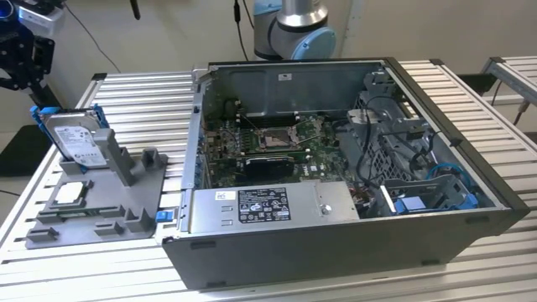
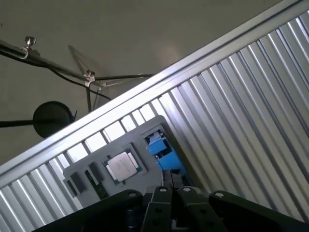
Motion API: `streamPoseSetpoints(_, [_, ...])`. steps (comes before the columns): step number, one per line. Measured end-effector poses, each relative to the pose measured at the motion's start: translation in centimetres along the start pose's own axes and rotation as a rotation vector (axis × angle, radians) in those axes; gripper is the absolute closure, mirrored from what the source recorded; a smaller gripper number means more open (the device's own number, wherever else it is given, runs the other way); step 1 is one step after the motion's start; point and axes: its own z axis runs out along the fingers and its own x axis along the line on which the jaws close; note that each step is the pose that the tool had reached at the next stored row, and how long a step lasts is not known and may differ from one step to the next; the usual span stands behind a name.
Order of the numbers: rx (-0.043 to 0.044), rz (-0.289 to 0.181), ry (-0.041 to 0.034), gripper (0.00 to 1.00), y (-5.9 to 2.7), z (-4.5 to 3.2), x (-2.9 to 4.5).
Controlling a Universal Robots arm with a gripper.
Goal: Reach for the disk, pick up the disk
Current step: 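Pick up the disk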
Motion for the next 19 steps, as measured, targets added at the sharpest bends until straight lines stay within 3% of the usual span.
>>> streamPoseSetpoints(9, [0.0013, -0.154, 0.0034, 1.00, 0.00, 0.06, 0.00])
streamPoseSetpoints(19, [0.0016, -0.164, 0.0035, 1.00, 0.00, 0.06, 0.00])
